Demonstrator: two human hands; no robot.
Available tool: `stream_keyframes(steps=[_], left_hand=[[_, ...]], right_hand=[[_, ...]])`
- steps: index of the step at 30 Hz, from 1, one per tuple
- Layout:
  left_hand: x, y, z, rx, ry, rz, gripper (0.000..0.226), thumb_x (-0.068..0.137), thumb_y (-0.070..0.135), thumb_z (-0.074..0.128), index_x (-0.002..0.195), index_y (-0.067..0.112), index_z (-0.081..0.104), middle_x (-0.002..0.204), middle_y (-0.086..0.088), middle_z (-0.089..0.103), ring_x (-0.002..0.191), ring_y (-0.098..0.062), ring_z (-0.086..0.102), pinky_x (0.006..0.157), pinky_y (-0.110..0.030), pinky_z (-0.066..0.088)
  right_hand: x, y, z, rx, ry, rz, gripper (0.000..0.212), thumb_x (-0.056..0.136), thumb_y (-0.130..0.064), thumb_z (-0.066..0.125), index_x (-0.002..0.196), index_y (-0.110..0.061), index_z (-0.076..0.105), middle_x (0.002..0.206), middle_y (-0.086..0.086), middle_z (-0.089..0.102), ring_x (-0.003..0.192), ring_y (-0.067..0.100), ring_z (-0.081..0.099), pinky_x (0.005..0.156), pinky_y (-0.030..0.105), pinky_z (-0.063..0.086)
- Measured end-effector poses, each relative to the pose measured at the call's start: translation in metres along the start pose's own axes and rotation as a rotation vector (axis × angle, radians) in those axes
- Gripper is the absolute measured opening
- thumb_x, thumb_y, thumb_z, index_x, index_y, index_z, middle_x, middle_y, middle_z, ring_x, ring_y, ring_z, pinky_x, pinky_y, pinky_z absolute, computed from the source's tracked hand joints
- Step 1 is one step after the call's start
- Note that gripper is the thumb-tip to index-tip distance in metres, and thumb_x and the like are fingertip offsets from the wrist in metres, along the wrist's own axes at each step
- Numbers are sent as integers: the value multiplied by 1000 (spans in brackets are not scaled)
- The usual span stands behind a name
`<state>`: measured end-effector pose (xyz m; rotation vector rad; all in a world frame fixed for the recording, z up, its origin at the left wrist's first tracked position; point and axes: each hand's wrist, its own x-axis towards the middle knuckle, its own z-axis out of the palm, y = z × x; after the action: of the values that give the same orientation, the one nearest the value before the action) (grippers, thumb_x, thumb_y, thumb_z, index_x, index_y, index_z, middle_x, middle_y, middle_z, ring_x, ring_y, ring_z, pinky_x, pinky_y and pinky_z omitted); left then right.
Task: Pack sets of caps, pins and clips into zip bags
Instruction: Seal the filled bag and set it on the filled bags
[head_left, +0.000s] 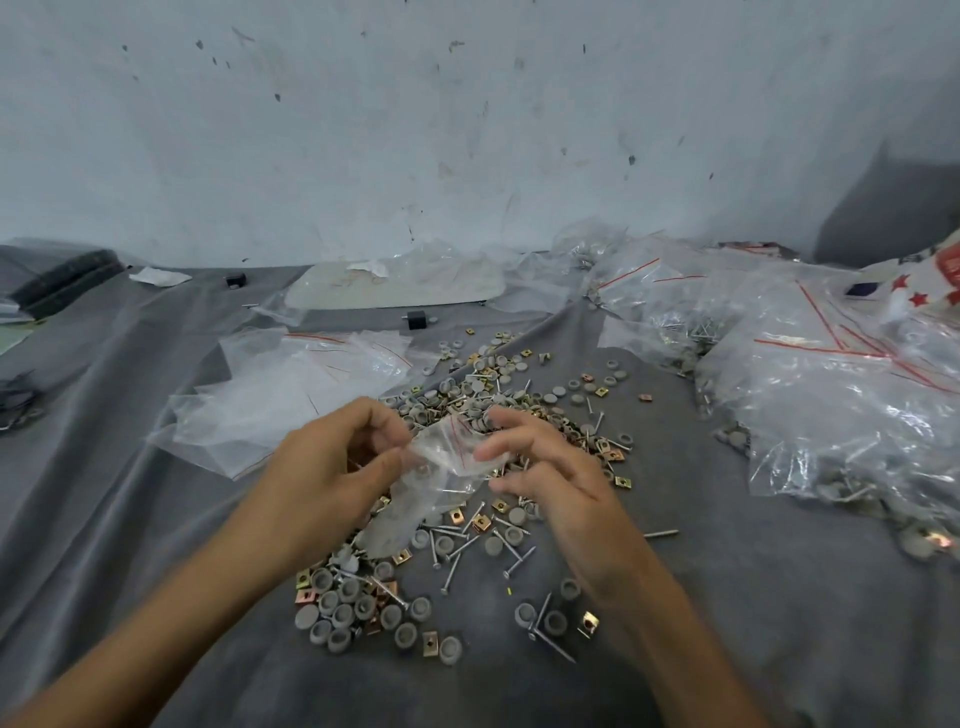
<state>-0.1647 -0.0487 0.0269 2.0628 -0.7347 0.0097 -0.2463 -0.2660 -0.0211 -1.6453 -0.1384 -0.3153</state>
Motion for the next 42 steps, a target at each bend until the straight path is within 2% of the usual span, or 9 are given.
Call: stream_keyframes(steps=[5,8,11,14,18,26,29,34,42], left_hand=[[-1,6,-2,-106,-88,-32,17,99,16,59,102,27,72,88,1,73,81,-10,68,77,-25,53],[-8,8,0,-95,-71,-84,27,95,53,54,115,38,65,108,22,70,96,4,66,81,-17,50],[-20,5,0,96,-51,-93,53,75,84,57,115,49,49,117,35,58,102,10,60,79,-22,50],[-24,4,2,395,20,118,29,83,69,59,103,49,56,109,35,58,93,9,58,67,-24,46],[-20,3,1,125,110,98,16,91,55,60,101,43,66,92,17,72,74,-9,67,59,-33,51],[-13,5,0,-218,56,24,17,87,41,64,96,29,73,95,-1,75,89,-22,70,78,-37,59],[-16,5,0,-266,151,17,15,87,37,65,93,30,76,85,6,74,78,-8,67,71,-18,54],[-18,9,-6,-298,150,-11,21,85,37,63,98,40,79,103,9,77,98,-3,70,82,-30,55],[-16,12,-9,-313,162,-8,20,83,27,65,96,30,80,96,8,78,86,2,70,74,-7,50]], right_hand=[[-1,-3,1,11,-129,72,8,89,-33,67,92,-32,74,103,-10,69,90,9,65,72,25,57],[-2,0,3,46,-67,108,13,95,-34,68,94,-23,75,90,11,68,81,12,64,73,30,58],[-1,2,5,56,39,122,14,94,-36,71,97,-23,76,91,11,73,81,15,69,78,29,57],[0,2,6,137,124,170,19,88,-42,75,99,-27,78,100,4,77,90,17,72,81,27,59],[-2,1,3,296,-9,229,23,83,-37,80,104,-29,76,118,-16,73,107,10,70,92,24,56],[-1,-3,-4,496,-125,301,24,93,-27,64,110,-14,74,68,-1,55,58,10,47,57,26,51],[2,-6,-8,659,-30,263,19,93,-23,63,101,-10,75,73,9,62,61,16,57,61,33,55],[3,-4,-10,542,93,212,20,90,-25,65,99,-12,77,91,15,72,77,22,68,70,32,59],[2,-8,-8,341,223,123,18,87,-37,66,95,-24,77,79,12,73,64,19,65,59,26,55]])
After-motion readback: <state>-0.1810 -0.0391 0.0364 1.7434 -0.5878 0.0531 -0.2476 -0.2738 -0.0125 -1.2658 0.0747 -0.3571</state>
